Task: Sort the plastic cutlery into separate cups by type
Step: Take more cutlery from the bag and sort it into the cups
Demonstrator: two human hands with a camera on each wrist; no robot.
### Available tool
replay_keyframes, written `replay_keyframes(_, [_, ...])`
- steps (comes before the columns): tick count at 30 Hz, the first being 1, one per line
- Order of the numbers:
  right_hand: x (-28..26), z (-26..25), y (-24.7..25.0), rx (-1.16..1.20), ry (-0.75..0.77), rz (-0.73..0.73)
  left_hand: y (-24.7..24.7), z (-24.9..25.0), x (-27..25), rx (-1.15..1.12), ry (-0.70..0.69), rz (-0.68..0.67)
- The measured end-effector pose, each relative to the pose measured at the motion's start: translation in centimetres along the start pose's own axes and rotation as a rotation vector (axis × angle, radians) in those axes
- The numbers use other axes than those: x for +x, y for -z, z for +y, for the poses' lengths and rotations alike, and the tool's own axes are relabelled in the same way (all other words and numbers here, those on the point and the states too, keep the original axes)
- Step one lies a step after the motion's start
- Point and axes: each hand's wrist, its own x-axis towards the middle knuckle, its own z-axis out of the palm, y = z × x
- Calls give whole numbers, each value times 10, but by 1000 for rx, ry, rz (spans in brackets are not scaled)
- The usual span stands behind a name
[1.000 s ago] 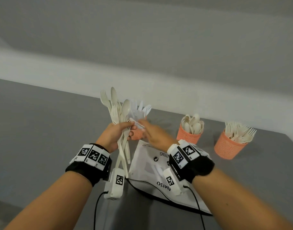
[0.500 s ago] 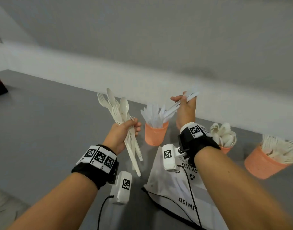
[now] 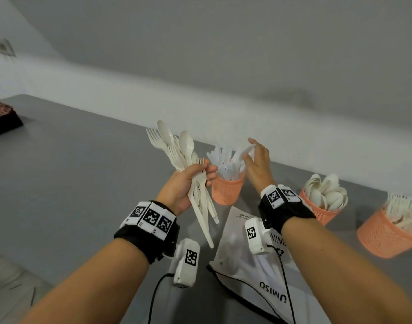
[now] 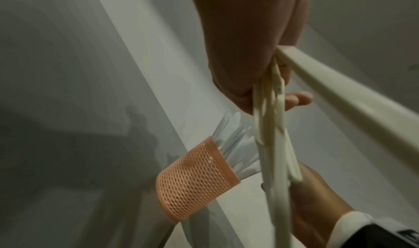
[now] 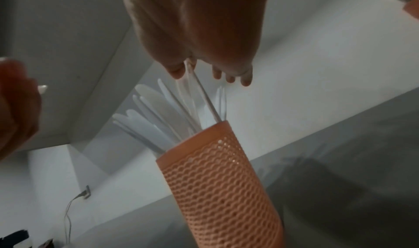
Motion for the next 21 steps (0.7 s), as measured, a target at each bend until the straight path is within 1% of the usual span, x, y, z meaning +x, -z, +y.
replay_keyframes(3, [-2,1,3,-151,76,41,-7,-4,-2,-14,28,-18])
replay_keyframes(8, [6,-4,3,-243,10,55,-14,-7,-2,-38,55,-36])
replay_keyframes(10, [4,-12,5,-241,16,102,-13,-7,-3,-69,51,-39])
replay_keyframes(11, [0,-17,7,-235,52,145,-12,-6,-3,-91,44,-40])
replay_keyframes(13, [-13,-27,12,-206,208,232,-10,-4,-3,-137,24,-33])
replay_keyframes(14, [-21,-32,15,-159,291,228,-8,-3,-3,-161,14,-26])
replay_keyframes(15, [-31,-36,17,-82,341,155,-6,-2,-1,-187,2,-17])
replay_keyframes(16, [-41,-39,19,0,330,12,-5,-2,0,-212,-11,-4])
replay_keyframes(17, [-52,-41,20,64,261,-186,-4,-2,2,-236,-22,13])
replay_keyframes(19, [-68,-42,22,158,67,-599,-4,-3,7,-272,-39,44])
replay_keyframes(20, [-74,-40,24,215,-8,-726,-5,-4,8,-282,-45,49])
replay_keyframes(21, [-79,-39,25,284,-57,-782,-7,-5,9,-289,-52,50])
